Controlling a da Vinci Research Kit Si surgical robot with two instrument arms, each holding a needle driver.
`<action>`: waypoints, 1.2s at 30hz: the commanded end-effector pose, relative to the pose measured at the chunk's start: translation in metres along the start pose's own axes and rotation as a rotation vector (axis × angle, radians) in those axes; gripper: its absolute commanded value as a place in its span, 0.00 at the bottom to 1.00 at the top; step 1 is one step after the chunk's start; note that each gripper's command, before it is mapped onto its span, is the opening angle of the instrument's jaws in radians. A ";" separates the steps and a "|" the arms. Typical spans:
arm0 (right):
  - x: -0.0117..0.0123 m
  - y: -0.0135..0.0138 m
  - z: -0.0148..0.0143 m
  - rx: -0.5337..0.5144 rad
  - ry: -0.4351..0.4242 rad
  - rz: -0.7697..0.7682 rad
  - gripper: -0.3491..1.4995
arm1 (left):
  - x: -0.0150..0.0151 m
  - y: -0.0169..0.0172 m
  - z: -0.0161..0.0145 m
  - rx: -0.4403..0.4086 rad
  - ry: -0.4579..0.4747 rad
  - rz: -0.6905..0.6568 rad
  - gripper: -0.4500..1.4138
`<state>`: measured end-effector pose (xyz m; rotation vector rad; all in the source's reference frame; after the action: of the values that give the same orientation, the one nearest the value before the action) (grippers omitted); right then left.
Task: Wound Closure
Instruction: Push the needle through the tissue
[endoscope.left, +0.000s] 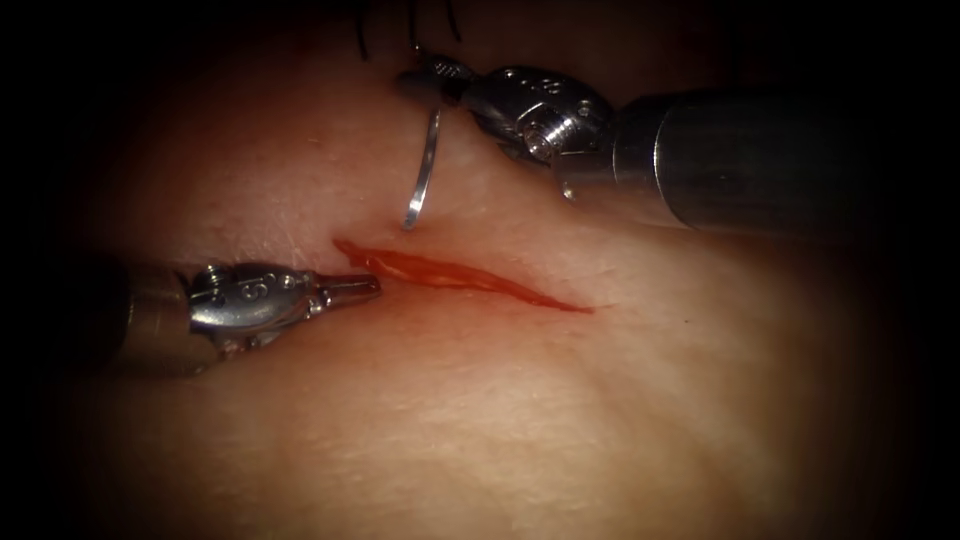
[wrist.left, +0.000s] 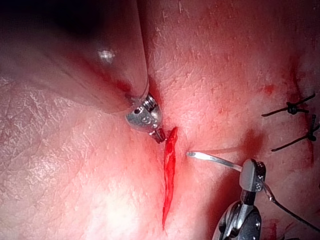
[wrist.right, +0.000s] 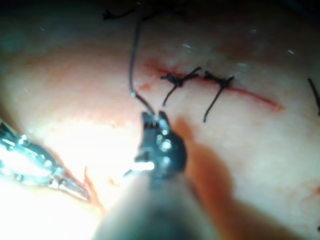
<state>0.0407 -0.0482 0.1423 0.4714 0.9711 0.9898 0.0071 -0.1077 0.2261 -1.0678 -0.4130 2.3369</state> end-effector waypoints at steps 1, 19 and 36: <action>-0.0003 0.0000 0.0009 0.011 0.009 0.022 0.00 | -0.0006 0.0006 0.0009 -0.001 -0.001 -0.001 0.04; -0.0020 -0.0005 0.0025 0.038 -0.050 0.089 0.00 | -0.0008 0.0006 0.0006 0.000 -0.005 -0.002 0.03; 0.0014 0.0019 0.0010 -0.215 -0.027 -0.035 0.00 | -0.0005 0.0009 0.0012 0.010 -0.008 -0.006 0.00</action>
<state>0.0405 -0.0462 0.1429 0.2829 0.8322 1.0390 0.0066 -0.1079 0.2261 -1.0522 -0.4048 2.3378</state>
